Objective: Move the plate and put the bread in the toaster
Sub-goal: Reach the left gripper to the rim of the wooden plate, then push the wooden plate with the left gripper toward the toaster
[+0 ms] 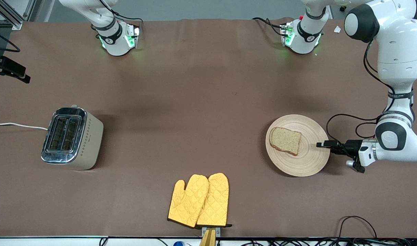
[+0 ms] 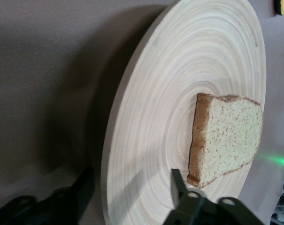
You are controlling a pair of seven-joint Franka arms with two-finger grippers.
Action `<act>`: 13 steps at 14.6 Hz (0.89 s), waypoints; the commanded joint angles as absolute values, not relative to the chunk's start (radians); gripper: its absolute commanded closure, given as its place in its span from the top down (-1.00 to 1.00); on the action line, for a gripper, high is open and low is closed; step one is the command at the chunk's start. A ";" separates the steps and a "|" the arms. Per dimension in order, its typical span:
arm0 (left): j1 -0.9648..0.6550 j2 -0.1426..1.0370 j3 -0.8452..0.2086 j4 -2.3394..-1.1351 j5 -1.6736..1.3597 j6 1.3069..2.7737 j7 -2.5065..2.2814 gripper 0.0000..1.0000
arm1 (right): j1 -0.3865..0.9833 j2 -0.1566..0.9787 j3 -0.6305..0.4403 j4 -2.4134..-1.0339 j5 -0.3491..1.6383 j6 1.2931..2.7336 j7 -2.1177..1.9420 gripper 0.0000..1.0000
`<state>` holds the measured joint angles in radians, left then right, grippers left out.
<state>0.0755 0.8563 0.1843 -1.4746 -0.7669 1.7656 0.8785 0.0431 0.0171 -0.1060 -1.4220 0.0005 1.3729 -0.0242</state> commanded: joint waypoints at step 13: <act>0.080 0.848 0.003 -1.442 -0.903 1.697 0.864 -0.99 | 0.026 0.009 -0.098 -1.422 0.021 1.365 -0.020 1.00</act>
<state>0.0797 0.8584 0.0642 -1.4509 -0.8649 1.7134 0.9487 0.0429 0.0171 -0.1062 -1.4220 0.0017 1.3728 -0.0242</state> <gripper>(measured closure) 0.863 0.000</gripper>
